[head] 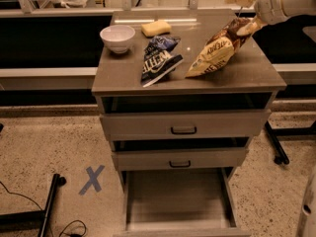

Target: Pick brown chip bag from bottom drawer and place on counter

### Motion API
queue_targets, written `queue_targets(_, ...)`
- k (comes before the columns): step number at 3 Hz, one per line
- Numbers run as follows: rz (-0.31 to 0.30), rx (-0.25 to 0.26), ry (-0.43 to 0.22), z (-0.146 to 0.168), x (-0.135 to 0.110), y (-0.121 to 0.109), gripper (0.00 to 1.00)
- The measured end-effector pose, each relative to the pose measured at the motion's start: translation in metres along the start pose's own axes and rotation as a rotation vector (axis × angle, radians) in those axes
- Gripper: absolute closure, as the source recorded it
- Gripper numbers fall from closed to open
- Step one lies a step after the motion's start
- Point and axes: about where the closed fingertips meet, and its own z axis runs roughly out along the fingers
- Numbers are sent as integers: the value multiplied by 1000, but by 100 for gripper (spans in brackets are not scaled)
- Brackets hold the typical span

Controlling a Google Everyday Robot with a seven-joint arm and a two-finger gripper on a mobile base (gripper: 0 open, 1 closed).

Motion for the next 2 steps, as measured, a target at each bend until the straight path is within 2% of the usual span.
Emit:
queue_targets(1,0,0,-4,3,-1,0,0)
queue_targets(2,0,0,-4,3,-1,0,0)
